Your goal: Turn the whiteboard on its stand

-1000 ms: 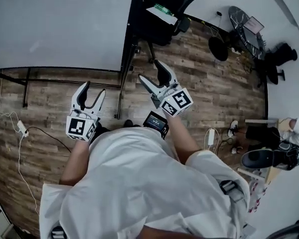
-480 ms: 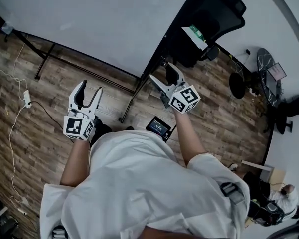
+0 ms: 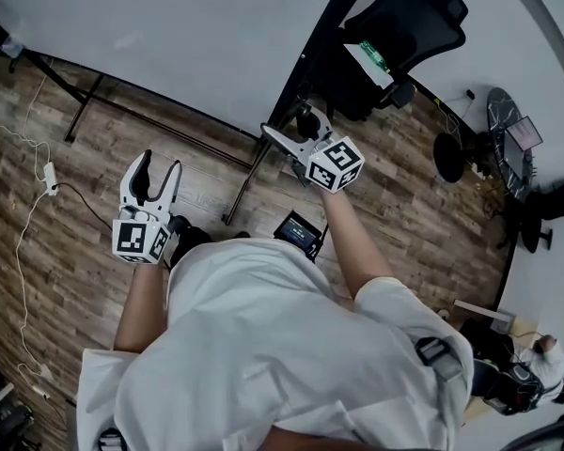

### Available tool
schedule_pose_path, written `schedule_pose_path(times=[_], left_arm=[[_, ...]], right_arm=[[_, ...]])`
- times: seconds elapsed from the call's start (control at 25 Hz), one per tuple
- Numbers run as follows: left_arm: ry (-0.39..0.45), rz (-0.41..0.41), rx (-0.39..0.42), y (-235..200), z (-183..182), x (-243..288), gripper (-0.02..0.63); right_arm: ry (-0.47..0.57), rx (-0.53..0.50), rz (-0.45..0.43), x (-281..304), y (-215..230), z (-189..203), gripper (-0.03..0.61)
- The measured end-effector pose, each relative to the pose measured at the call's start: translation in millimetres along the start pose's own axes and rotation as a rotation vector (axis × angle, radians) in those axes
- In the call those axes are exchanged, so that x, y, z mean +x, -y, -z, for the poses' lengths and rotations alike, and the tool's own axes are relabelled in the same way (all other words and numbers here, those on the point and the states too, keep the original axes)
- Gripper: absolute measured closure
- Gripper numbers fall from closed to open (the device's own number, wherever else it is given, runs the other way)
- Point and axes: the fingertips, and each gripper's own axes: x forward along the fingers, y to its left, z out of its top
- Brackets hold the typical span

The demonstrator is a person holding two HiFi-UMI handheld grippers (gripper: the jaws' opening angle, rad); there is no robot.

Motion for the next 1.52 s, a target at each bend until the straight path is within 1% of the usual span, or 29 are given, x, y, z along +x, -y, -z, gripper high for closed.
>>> schedule_pose_path(times=[0.28,0.4,0.56,0.76,0.92,1.2,1.36,1.52], left_arm=[[-0.007,0.028,0.003,2.4,-0.8,6.0,0.370],[-0.012,0.040,0.000,9.5,-1.4,11.1,0.370],[-0.015,0.055,-0.006,7.5,-0.4,13.9,0.370],[-0.021,0.085,-0.006,10.5,1.9,19.2,0.370],[-0.029,0.126,-0.009,23.6,4.8,30.7,0.370],[-0.036,0.208,-0.021,52.6,6.8,49.1,0.370],[-0.032,0.268,-0.031,57.0,7.1,58.2,0.370],[-0.034,0.349,-0.037,57.5,6.2,69.1,0.370]], right_arm=[[-0.006,-0.013,-0.024,10.5,-1.9,0.4,0.305],[-0.006,-0.010,-0.017,7.9,1.5,-0.3,0.340],[-0.018,-0.013,0.002,12.8,3.9,1.2,0.382],[-0.025,-0.042,0.010,16.9,2.3,2.7,0.391],[-0.033,-0.061,0.018,15.9,3.0,2.8,0.399],[-0.036,-0.075,0.001,7.4,5.4,2.2,0.403],[-0.046,-0.081,0.005,7.6,7.8,3.5,0.403],[-0.054,-0.068,0.033,6.8,12.0,7.5,0.404]])
